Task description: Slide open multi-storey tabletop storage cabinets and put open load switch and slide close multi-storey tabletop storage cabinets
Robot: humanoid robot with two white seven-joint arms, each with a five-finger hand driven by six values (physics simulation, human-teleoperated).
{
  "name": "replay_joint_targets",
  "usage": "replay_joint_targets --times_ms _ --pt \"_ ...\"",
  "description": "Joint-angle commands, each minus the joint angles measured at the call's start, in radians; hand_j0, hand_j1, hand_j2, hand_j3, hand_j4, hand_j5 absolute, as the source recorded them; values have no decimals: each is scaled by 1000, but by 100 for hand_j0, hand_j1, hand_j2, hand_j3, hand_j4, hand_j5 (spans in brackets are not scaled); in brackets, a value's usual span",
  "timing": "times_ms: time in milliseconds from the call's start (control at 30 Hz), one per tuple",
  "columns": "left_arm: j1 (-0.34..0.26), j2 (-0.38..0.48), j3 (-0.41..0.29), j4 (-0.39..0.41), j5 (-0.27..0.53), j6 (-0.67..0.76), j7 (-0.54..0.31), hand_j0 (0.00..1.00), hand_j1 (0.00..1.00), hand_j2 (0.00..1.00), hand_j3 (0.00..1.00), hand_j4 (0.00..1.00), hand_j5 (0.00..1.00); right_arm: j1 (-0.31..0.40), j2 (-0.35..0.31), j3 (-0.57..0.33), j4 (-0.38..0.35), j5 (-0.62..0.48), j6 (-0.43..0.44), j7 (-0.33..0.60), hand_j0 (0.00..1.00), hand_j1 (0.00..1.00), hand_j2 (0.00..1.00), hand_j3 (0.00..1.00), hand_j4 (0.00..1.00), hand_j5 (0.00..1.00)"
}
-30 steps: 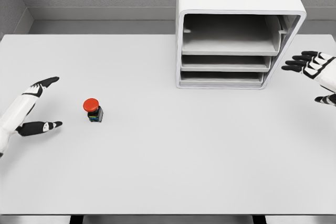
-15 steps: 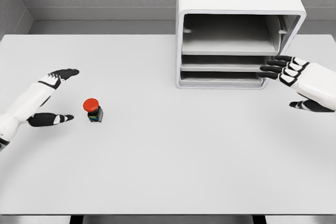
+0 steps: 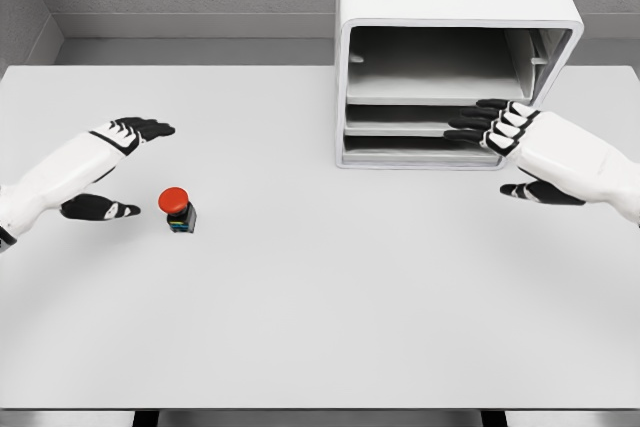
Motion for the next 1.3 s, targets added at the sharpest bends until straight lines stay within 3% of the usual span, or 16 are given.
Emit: replay_joint_targets --times_ms 0,33,133,167,400,800,1267 --pt "3 -22 0 -20 -41 3 -1 100 100 100 100 100 100 0 19 11 2 -9 0 19 83 83 83 83 83 83" --pt "5 -20 1 -20 -41 3 -1 100 100 100 100 100 100 -2 25 11 2 -7 0 19 83 83 83 83 83 83" --pt "25 -10 -10 -24 -47 3 -1 100 100 100 100 100 100 -35 58 11 4 -10 0 78 69 69 69 69 69 69" --pt "31 -8 -10 -40 -83 3 -1 100 100 100 100 100 100 -46 58 11 5 -10 0 79 63 63 63 63 63 63" --pt "49 -20 -23 -55 -221 3 -1 100 100 100 100 100 100 -97 105 9 28 -10 0 92 66 66 66 66 66 66" --pt "26 -14 -94 -51 -251 3 -1 100 100 100 100 100 100 -224 219 74 197 -9 0 93 68 68 68 68 68 68" --pt "-2 -8 -131 -44 -262 3 -1 100 100 100 100 100 100 -265 283 89 228 -9 0 95 68 68 68 68 68 68"
